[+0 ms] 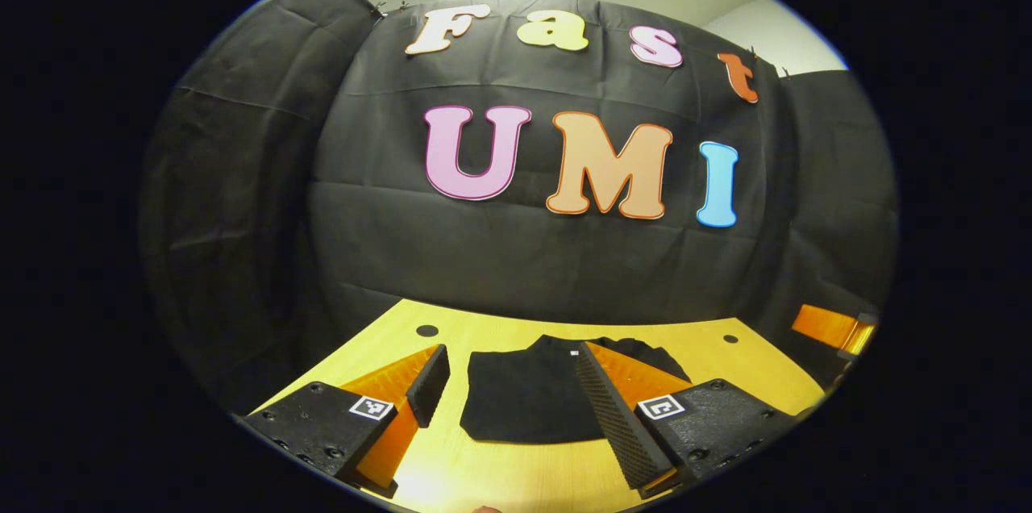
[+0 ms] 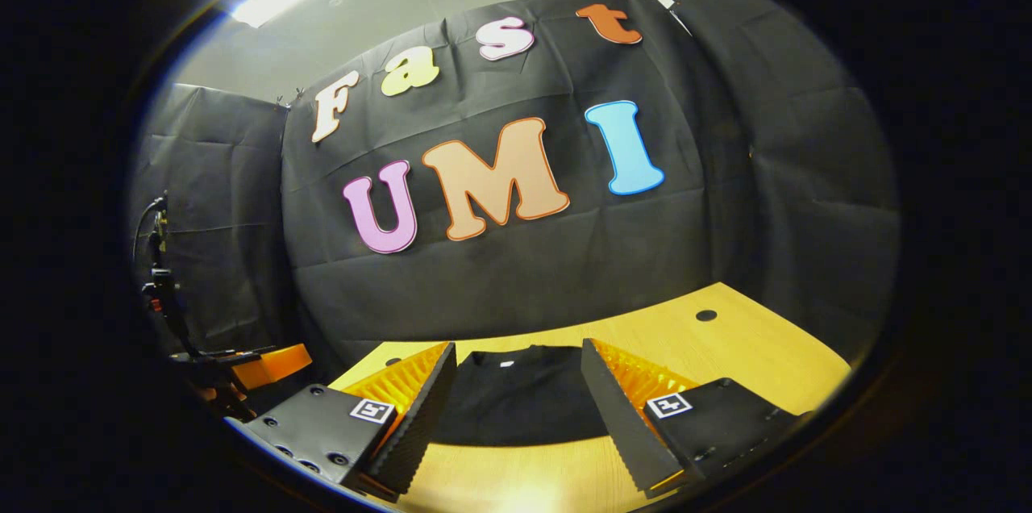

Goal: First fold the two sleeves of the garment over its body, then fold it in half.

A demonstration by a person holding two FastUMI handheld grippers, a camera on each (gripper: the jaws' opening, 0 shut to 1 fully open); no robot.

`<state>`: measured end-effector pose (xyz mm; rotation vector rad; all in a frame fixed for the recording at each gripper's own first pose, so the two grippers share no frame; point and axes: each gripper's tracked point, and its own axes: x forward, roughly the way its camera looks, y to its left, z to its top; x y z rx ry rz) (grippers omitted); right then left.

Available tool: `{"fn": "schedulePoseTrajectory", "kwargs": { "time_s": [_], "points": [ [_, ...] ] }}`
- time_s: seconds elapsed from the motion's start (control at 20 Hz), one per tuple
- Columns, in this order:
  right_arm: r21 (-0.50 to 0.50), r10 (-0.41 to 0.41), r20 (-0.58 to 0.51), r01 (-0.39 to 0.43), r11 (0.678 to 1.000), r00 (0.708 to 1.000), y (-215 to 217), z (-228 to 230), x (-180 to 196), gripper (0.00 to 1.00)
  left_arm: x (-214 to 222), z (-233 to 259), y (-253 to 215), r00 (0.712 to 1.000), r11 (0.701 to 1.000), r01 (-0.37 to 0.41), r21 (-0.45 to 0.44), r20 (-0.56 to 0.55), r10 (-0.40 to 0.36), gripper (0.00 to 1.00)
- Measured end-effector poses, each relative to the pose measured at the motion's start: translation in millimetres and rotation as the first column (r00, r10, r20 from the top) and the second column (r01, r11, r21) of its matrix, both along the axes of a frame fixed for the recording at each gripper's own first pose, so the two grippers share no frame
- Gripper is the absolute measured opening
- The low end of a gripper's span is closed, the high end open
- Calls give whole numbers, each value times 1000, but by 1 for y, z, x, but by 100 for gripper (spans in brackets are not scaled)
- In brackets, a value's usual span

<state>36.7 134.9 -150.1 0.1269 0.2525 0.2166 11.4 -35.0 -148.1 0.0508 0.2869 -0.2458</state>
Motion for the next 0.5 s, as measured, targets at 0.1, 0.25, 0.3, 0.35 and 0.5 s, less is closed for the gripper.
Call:
{"fn": "schedulePoseTrajectory", "kwargs": {
  "time_s": [0.1, 0.25, 0.3, 0.35, 0.5],
  "points": [
    [-5, -12, -2, 12, 1000, 1000, 1, -4, -22, 93, -20, -1, 10, 1000, 1000, -2, 5, -6, 2, 94],
    [7, -25, -11, 25, 1000, 1000, 2, -8, -50, 93, -46, -3, 21, 1000, 1000, 3, 21, -29, -2, 94],
    [13, -27, -9, 27, 1000, 1000, 3, -9, -57, 97, -51, -6, 23, 999, 1000, -1, 17, -43, 1, 94],
    [14, -31, -17, 31, 999, 999, 3, -11, -61, 97, -58, -11, 25, 998, 1000, -3, 10, -69, 4, 94],
    [23, -41, -14, 41, 999, 999, 1, -10, -73, 97, -76, -20, 29, 992, 1000, -3, -9, -130, 2, 94]
  ]
}}
